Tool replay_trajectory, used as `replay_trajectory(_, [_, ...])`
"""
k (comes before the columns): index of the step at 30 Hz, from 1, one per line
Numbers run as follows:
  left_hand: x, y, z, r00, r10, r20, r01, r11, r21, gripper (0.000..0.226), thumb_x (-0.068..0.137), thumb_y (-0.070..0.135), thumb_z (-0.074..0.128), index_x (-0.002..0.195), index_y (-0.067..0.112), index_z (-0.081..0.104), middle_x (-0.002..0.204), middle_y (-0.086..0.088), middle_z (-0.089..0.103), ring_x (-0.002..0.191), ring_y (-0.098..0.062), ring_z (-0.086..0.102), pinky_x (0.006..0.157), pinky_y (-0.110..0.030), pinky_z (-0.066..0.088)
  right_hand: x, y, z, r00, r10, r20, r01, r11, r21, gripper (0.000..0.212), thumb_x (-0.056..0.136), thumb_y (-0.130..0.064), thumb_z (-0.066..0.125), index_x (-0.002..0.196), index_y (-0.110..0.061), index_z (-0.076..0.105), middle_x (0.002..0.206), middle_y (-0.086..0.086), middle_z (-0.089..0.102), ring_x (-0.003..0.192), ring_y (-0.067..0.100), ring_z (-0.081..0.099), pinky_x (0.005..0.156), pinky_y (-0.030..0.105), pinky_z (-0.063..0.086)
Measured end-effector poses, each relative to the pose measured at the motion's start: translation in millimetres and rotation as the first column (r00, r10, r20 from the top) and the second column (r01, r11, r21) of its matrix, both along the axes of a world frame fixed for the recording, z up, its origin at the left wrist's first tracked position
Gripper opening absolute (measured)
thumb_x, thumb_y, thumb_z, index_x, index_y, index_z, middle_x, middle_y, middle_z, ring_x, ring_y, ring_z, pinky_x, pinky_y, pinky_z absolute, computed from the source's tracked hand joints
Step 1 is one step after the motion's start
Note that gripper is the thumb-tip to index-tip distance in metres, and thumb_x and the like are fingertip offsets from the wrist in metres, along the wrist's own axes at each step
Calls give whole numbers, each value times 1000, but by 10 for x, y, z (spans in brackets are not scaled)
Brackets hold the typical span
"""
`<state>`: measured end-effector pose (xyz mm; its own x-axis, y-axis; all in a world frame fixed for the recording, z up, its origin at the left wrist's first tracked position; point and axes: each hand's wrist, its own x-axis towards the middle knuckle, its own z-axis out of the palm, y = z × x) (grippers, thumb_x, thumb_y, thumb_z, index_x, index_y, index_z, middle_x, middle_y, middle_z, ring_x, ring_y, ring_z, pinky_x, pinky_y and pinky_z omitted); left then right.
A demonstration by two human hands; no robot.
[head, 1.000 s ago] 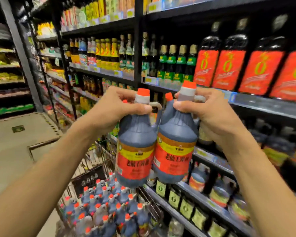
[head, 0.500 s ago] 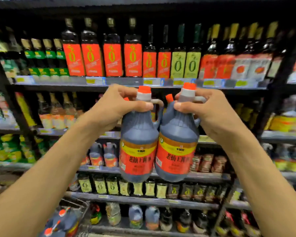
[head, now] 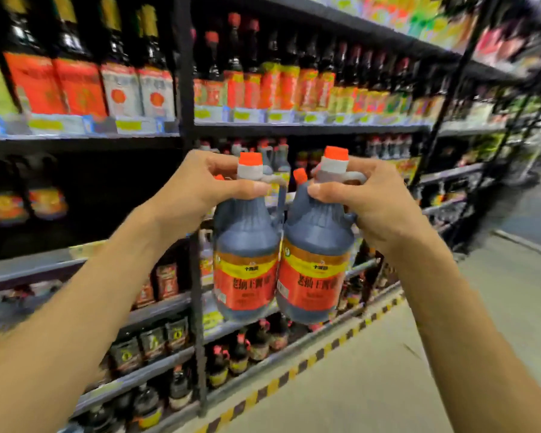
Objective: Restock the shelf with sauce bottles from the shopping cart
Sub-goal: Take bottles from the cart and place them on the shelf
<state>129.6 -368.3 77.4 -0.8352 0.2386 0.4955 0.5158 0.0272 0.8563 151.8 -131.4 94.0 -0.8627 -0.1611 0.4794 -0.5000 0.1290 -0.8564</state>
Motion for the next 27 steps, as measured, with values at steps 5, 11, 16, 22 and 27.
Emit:
replay_trajectory(5, [-605,1015,-45,986,-163,23,163,987,13,19,63,21,86,82,24,84,90,-4,80,85,-15,74,77,-33,60,-233,991,-51,980,-196,24,196,981,7,14,81,-7,82,93,-12,76,91,7,79,89,24,77,78,35,61])
replay_trajectory(11, [-1255,2074,-217,953,-302,23,301,953,41,15,65,15,80,72,28,84,81,8,79,79,-3,74,69,-18,57,-649,1886,-186,960,-278,36,279,960,-15,25,81,5,78,78,-20,79,80,2,79,78,18,77,70,25,59])
replay_trajectory(16, [-1976,2659,-341,958,-287,9,286,957,49,23,58,26,87,81,24,84,87,-1,80,82,-10,74,73,-24,57,-1253,2461,-268,948,-316,28,316,949,24,20,80,4,79,82,-16,77,80,0,78,80,16,77,72,24,59])
replay_trajectory(22, [-2749,3081,-326,967,-255,25,254,967,25,30,68,15,88,96,9,83,100,-14,79,101,-31,75,93,-51,59,-2082,2934,-297,954,-297,23,296,954,39,15,80,1,81,86,-12,77,82,1,78,84,17,77,74,24,59])
replay_trajectory(27, [-3188,3250,-292,981,-194,3,194,981,21,19,63,14,83,82,18,81,77,5,79,76,-4,74,71,-23,59,-2823,3182,-315,978,-208,19,207,977,49,13,80,-1,81,92,-4,77,91,9,78,90,21,76,80,30,60])
